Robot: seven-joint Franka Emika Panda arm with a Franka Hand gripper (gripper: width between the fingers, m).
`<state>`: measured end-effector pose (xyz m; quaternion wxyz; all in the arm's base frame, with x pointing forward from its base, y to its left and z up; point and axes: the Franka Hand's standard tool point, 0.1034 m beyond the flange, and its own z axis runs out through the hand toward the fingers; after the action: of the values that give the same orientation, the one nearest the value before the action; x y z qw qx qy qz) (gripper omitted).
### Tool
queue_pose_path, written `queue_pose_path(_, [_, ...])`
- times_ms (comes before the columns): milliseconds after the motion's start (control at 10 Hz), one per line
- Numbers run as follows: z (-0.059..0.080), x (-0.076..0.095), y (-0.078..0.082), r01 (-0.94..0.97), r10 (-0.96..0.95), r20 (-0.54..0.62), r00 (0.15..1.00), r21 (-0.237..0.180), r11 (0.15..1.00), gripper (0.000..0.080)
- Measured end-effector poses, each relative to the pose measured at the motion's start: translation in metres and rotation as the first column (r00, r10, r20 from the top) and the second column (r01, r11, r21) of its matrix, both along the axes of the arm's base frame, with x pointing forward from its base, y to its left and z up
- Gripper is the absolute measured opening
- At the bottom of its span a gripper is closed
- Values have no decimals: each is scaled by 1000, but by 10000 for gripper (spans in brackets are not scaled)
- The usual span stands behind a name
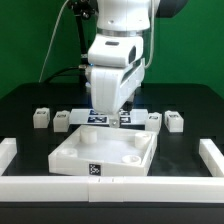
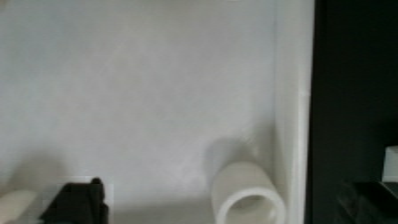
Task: Assemble one leg
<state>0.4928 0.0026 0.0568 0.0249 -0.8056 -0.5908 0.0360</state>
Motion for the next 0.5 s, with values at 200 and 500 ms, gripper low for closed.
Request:
queue_pose_path(200, [-20,-11,2,-2,2,1,1000,7,1000,650])
queue_pose_path(500, [-41,-20,-2,11,-11,-31,999,11,1000,650])
